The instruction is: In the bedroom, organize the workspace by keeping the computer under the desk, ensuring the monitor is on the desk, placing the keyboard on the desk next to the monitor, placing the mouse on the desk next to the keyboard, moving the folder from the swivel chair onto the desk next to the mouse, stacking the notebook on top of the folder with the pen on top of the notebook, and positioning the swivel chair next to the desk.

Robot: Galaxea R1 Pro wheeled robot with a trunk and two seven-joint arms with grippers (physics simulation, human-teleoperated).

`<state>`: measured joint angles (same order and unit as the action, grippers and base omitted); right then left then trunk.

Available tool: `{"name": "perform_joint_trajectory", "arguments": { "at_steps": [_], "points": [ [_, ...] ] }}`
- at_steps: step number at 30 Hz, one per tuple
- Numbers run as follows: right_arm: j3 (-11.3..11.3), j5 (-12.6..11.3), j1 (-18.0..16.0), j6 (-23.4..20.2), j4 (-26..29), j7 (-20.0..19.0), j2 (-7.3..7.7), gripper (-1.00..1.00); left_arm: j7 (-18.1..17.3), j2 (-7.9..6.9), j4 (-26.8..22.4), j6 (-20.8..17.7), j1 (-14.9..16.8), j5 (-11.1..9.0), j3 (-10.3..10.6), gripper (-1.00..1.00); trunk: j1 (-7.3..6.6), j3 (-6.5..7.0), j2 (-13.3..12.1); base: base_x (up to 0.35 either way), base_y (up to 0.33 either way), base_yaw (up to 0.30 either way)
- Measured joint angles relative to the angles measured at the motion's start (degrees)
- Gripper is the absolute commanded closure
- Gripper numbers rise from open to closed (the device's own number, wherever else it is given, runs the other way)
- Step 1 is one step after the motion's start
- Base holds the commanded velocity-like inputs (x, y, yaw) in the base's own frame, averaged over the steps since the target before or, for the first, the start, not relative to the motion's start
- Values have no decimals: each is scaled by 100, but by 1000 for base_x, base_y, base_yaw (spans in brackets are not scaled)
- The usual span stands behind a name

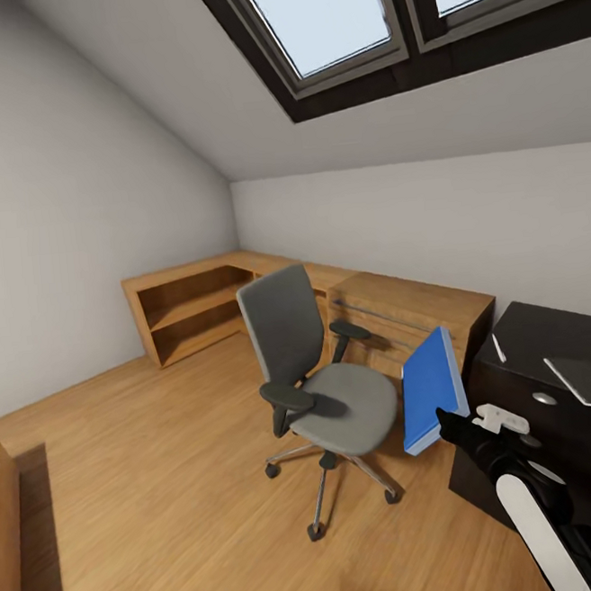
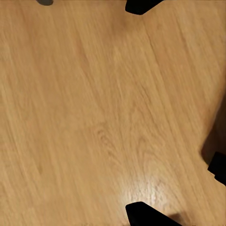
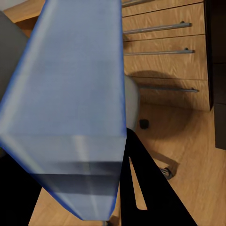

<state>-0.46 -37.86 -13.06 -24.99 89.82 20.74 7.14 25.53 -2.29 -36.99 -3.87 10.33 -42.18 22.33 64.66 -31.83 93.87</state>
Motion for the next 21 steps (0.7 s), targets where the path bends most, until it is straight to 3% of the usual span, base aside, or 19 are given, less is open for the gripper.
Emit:
{"name": "perform_joint_trajectory", "arguments": {
  "at_steps": [13, 21],
  "points": [
    [-10, -4, 1, 11, 1, -32, 3, 100, -4, 6, 5, 12, 1, 0, 20, -100, -286, 233, -522, 0, 0, -38],
    [-10, -140, 1, 13, 0, -659, -18, 100, -3, 1, 5, 12, 0, -2, 46, -100, -461, 377, -842, 0, 0, -128]
  ]
}}
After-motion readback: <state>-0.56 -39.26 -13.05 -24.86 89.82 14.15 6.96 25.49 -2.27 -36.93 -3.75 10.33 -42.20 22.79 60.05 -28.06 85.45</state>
